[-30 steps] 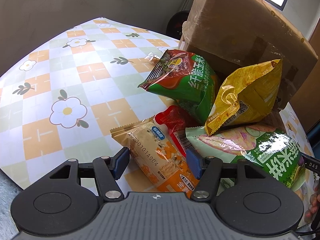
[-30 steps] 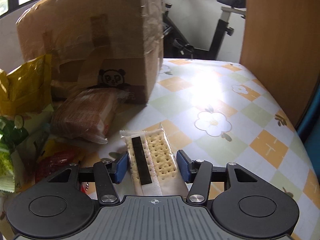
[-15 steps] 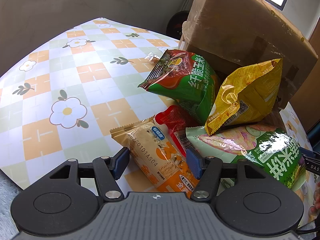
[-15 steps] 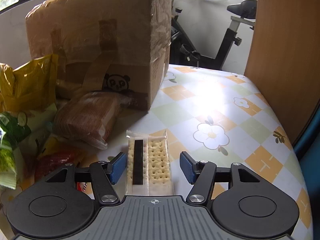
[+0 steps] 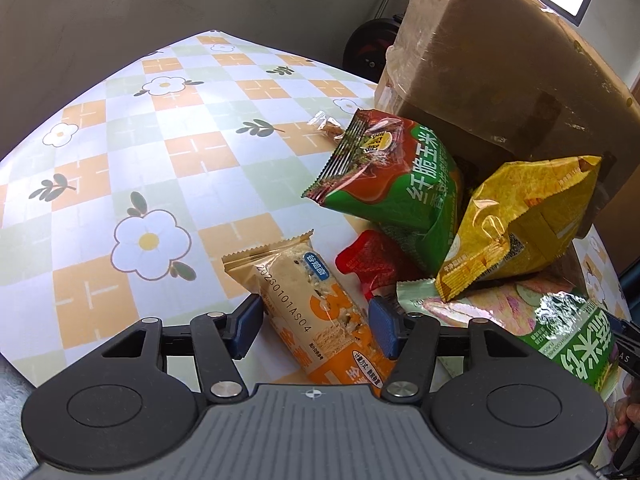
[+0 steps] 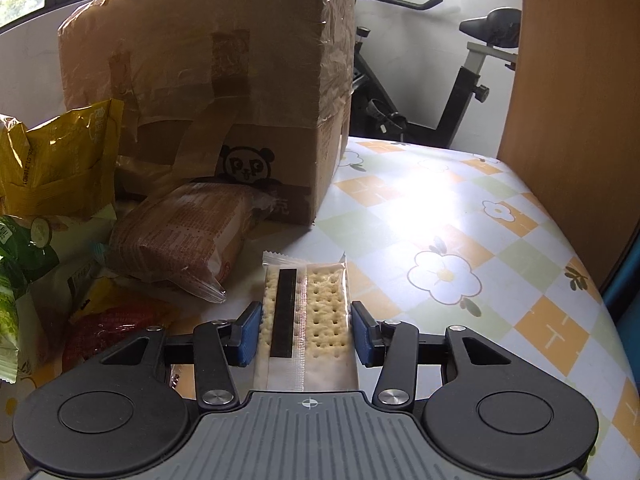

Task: Organize snacks
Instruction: 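Close the left tool on the granola bar while the right tool grasps the cracker pack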

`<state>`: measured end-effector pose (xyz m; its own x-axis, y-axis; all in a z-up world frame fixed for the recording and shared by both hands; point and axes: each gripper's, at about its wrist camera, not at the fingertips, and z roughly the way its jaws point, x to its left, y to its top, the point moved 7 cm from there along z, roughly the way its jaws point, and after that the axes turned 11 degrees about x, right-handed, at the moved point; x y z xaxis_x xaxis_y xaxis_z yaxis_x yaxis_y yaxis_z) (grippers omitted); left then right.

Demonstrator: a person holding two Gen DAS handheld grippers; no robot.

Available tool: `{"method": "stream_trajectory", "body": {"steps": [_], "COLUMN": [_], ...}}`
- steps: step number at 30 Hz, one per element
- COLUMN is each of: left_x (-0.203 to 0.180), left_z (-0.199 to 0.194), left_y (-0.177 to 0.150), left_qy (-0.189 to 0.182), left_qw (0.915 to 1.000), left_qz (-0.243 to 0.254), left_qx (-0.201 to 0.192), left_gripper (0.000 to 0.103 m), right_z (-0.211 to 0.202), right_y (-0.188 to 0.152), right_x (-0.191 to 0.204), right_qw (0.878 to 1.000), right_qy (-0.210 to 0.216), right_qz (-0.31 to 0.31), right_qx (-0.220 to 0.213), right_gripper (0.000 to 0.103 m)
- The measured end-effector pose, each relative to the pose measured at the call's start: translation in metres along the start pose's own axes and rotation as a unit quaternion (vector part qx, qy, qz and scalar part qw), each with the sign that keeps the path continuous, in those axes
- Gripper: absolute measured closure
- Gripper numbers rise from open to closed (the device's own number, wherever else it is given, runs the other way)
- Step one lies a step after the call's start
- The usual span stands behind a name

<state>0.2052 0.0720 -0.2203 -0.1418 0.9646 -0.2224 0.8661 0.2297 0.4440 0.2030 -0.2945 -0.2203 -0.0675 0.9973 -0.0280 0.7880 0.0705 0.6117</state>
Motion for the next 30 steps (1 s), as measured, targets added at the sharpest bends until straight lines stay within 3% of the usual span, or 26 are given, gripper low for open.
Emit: {"method": "stream_trajectory", "body": {"steps": [5, 8, 15, 22, 26, 29, 30], "left_x": [0.005, 0.010, 0.001, 0.004, 0.008, 0.007, 0.007], "left_z": [0.009, 0.014, 0.023, 0.021, 0.020, 0.022, 0.021], "left_y": [0.022, 0.030, 0.023, 0.020, 0.022, 0.023, 0.023], "left_qy": [0.021, 0.023, 0.060, 0.065, 0.086, 0.101, 0.102], "left_qw": [0.9997, 0.9994, 0.9970, 0.9972, 0.9959, 0.9948, 0.9947], "left_qz": [0.010, -0.017, -0.049, -0.036, -0.026, -0.014, -0.010], "left_qx": [0.006, 0.020, 0.012, 0.013, 0.009, 0.004, 0.000], "left_gripper": [0.042, 0.041, 0.035, 0.036, 0.036, 0.039, 0.048], "right_z": [-0.001, -0.001, 0.000, -0.001, -0.001, -0.001, -0.001], "right_y": [-0.001, -0.002, -0.002, -0.001, -0.001, -0.002, -0.001], "right_x": [-0.003, -0.003, -0.003, -0.003, -0.003, -0.003, -0.004], "right_qw": [1.000, 1.000, 1.000, 1.000, 1.000, 1.000, 1.000], "right_qy": [-0.003, -0.005, -0.002, 0.002, 0.002, 0.003, 0.004], "right_qz": [0.014, 0.014, 0.016, 0.019, 0.019, 0.019, 0.020], "right_qx": [-0.004, -0.005, -0.006, -0.007, -0.007, -0.007, -0.007], "right_gripper": [0.060, 0.060, 0.060, 0.060, 0.060, 0.060, 0.060]}}
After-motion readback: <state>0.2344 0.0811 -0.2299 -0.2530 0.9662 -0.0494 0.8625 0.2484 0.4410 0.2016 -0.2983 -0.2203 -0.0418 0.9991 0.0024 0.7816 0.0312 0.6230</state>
